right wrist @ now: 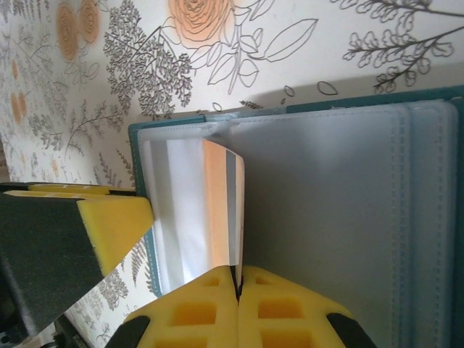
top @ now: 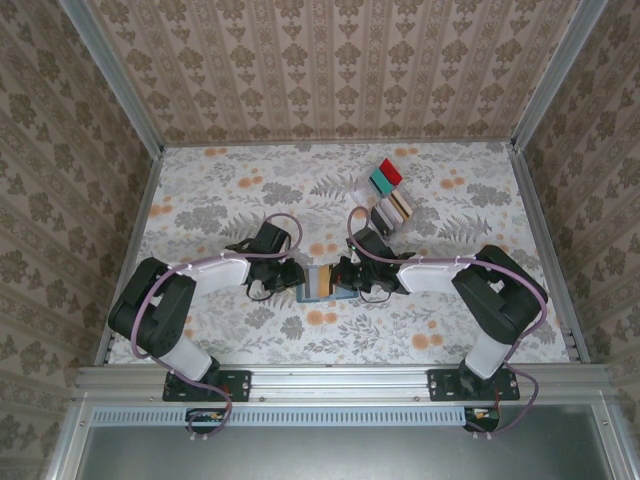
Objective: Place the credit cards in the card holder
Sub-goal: Insert the credit card into the card slot.
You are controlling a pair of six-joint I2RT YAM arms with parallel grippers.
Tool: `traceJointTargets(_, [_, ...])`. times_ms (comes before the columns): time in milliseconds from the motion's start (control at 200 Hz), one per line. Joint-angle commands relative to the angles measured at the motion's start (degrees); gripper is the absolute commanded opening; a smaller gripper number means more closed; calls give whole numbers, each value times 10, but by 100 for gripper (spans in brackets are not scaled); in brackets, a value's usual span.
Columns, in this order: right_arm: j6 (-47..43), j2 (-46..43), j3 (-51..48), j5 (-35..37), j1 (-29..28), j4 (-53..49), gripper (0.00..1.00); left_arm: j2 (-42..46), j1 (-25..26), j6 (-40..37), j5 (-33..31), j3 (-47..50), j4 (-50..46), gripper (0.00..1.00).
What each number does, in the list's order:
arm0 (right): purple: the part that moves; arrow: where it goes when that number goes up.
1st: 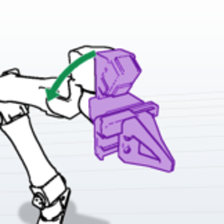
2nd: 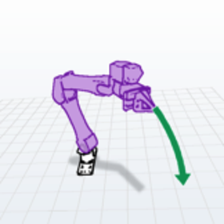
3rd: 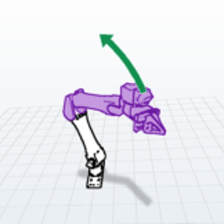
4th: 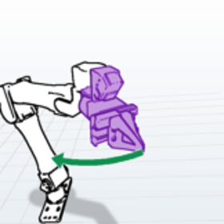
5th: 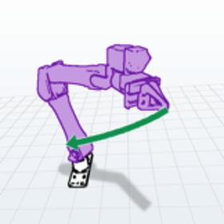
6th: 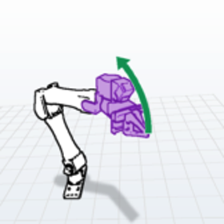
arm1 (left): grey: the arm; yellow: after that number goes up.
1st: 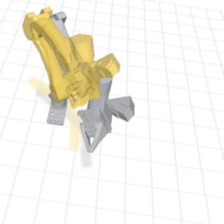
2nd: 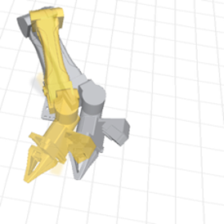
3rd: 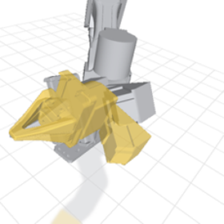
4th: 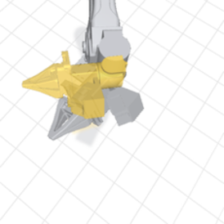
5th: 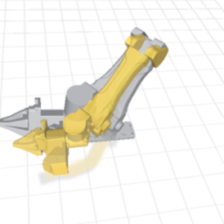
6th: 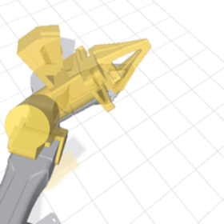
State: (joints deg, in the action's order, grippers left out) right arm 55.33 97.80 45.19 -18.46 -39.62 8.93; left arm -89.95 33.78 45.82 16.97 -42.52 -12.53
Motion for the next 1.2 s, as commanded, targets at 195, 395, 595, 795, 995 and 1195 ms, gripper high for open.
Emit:
traceJointTargets(195, [-4, 31, -2, -43, -4, -32, 6, -16, 7, -1, -3, -9, -8, 24])
traceJointTargets(395, [-8, 36, 2, -51, -4, -32, 7, -14, 7, -3, -4, -8, -8, 24])
traceJointTargets(595, [3, 54, 27, -44, -11, -26, 8, -14, 7, -2, -1, -10, -6, 24])
traceJointTargets(795, [12, 78, 53, -42, -17, -23, 9, -8, 8, 1, -3, -7, -7, 24])
traceJointTargets(995, [-13, 54, 61, -24, -16, -72, 15, -7, 7, 0, -4, -5, -7, 24])
traceJointTargets(1195, [-39, 41, 78, -5, -17, -125, 22, -10, 8, -1, -1, -7, -6, 24])
